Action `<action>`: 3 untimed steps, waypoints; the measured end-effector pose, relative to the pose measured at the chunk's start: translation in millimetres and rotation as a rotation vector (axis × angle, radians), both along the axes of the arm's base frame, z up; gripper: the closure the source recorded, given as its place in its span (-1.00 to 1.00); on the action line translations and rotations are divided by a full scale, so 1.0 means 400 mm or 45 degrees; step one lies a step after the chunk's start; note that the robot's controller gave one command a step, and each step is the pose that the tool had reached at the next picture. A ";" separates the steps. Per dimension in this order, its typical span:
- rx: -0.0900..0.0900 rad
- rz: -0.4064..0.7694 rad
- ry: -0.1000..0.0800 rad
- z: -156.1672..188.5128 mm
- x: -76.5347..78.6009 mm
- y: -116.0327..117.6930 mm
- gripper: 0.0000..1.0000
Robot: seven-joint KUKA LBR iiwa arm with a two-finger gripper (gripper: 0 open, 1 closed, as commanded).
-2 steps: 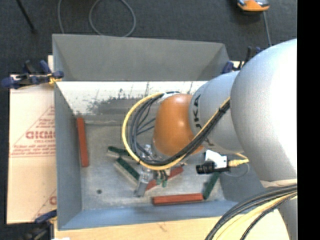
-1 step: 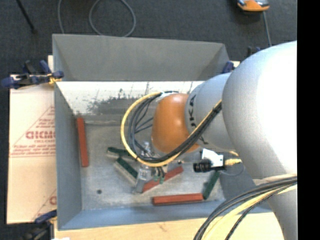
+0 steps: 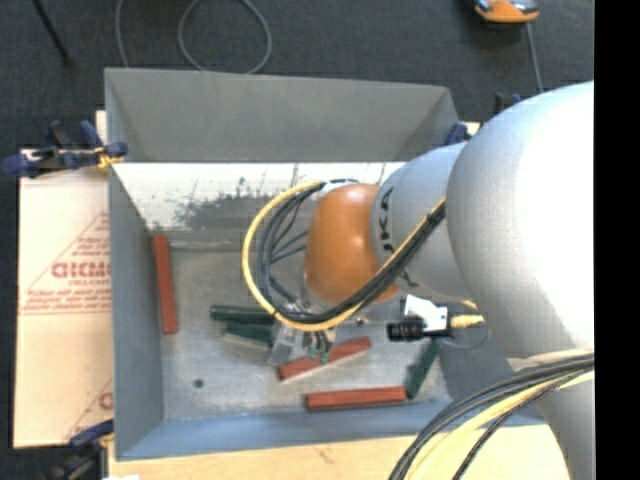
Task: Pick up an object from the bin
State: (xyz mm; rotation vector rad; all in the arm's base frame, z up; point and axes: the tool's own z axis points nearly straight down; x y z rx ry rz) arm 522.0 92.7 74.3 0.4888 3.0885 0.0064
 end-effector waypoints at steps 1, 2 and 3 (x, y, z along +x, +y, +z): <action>-0.002 0.000 0.011 -0.009 -0.008 0.000 -1.00; -0.002 -0.001 0.011 -0.008 -0.008 -0.001 1.00; 0.001 0.006 0.006 0.230 0.012 0.021 1.00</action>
Offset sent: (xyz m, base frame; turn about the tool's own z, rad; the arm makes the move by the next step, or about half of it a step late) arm 0.0000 0.0000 0.0000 0.0000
